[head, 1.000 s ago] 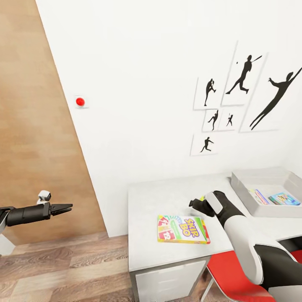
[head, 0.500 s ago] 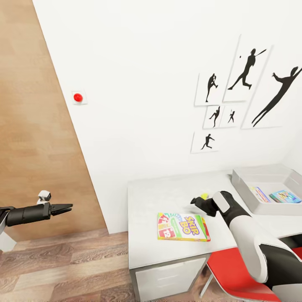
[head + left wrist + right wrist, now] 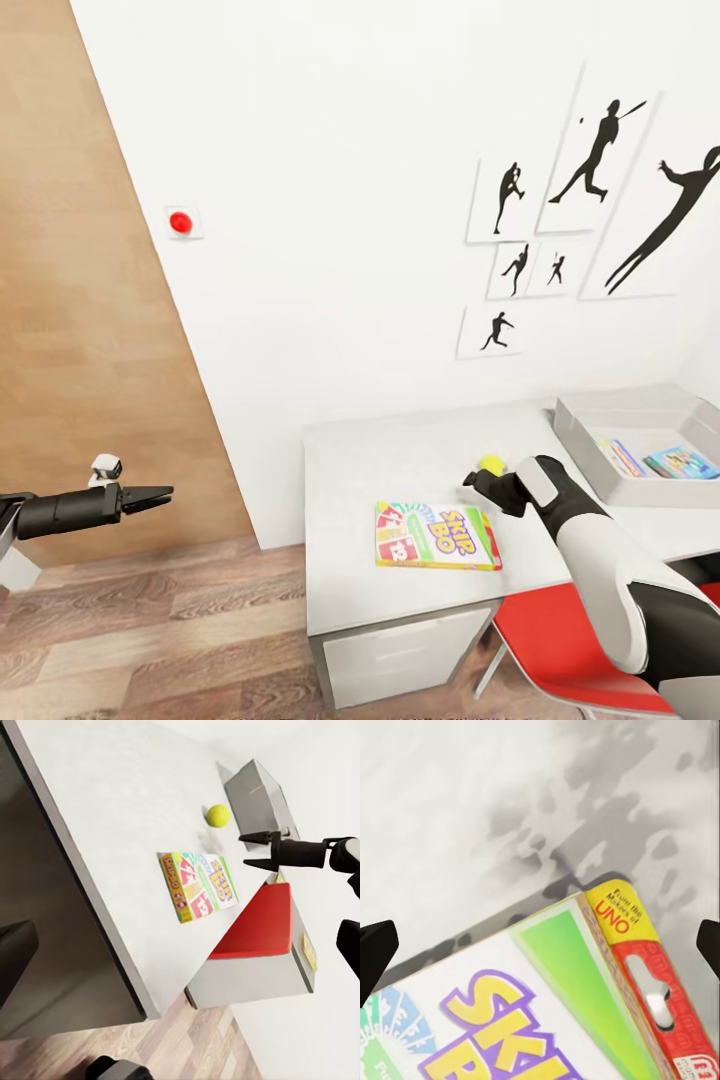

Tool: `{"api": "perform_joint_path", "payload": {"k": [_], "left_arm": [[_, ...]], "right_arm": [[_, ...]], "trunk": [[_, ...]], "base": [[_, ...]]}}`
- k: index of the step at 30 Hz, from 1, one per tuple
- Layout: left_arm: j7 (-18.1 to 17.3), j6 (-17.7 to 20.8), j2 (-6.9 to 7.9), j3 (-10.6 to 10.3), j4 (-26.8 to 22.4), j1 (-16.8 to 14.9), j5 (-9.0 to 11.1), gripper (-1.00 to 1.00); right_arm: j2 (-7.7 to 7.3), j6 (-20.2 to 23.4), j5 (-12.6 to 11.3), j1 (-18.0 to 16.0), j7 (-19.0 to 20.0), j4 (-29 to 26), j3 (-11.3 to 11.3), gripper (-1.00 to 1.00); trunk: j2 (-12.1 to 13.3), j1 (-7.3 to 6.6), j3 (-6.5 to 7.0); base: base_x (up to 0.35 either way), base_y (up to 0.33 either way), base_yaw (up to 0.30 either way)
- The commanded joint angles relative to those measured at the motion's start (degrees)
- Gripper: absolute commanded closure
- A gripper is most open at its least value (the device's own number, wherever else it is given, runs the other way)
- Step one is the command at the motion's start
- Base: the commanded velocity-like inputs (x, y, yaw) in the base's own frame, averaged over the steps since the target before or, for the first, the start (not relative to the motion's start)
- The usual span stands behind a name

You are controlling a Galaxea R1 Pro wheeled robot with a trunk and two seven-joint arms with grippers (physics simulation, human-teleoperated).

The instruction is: Put all the toys in the child's room - the three board games (two on the bed and one on the table), the two jigsaw puzzles on the table, and the tennis ball on the table - inside the toy box on the table in the child's room.

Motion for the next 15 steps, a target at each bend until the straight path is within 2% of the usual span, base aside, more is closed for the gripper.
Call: {"api": "perform_joint_path", "payload": {"k": [1, 15], "left_arm": [[-0.23, 0.60, 0.00, -0.02, 0.00, -0.05, -0.02, -1.00], [-0.23, 0.60, 0.00, -0.04, -0.01, -0.07, -0.02, -1.00]], "right_arm": [[-0.02, 0.18, -0.61, -0.04, -0.51, -0.08, -0.16, -1.00], [-0.02, 0.09, -0.65, -0.04, -0.51, -0.08, -0.12, -1.00]], "trunk": [[-0.13, 0.03, -0.22], [-0.13, 0.03, -1.54]], "base": [[0.000, 0.000, 0.000], [0.000, 0.000, 0.000]]}}
